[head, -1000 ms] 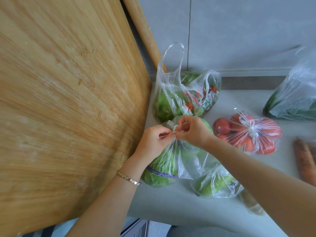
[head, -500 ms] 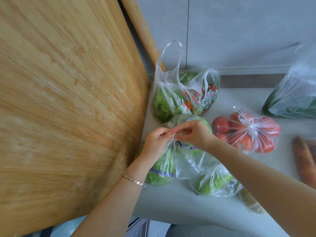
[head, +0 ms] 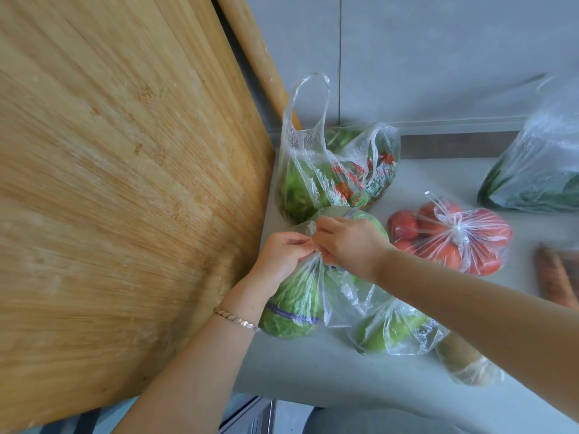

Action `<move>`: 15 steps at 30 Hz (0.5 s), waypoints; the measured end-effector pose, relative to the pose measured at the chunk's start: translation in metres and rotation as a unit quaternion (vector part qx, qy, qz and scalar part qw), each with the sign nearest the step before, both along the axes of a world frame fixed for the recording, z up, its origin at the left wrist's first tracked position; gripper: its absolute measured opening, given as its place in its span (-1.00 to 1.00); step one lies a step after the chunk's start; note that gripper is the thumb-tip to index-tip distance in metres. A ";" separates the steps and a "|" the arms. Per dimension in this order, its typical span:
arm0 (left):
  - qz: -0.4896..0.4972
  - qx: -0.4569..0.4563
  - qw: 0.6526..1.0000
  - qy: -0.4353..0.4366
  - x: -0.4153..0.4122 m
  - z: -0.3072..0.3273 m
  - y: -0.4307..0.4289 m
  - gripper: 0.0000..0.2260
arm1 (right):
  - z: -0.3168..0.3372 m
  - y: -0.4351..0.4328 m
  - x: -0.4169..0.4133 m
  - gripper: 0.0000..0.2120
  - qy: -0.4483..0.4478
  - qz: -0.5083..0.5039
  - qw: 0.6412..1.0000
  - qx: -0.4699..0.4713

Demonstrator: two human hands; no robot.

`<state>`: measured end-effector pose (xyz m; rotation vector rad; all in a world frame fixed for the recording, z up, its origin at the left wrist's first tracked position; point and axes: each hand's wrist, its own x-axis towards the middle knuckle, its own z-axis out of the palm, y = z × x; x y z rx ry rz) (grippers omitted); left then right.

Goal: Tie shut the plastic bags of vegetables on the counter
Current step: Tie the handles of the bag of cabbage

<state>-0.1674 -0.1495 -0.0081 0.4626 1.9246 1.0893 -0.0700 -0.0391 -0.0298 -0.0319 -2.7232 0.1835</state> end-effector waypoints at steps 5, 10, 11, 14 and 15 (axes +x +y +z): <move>0.010 -0.022 0.999 0.045 0.001 -0.003 -0.002 -0.87 | -0.009 -0.005 0.006 -0.71 0.035 0.050 0.998 -0.008; -0.018 -0.055 0.974 0.219 0.004 -0.015 0.001 -0.86 | -0.013 -0.011 0.008 -0.43 0.018 0.045 0.998 -0.040; -0.020 -0.060 0.966 0.249 0.006 -0.016 0.002 -0.86 | -0.014 -0.011 0.009 -0.41 0.007 0.042 0.998 -0.050; -0.082 -0.091 0.964 0.236 0.005 -0.018 0.006 -0.85 | -0.022 -0.011 0.015 -0.55 -0.035 0.044 0.990 -0.130; -0.119 -0.104 0.964 0.213 0.001 -0.017 0.009 -0.86 | -0.020 -0.010 0.016 -0.66 -0.066 0.038 0.983 -0.166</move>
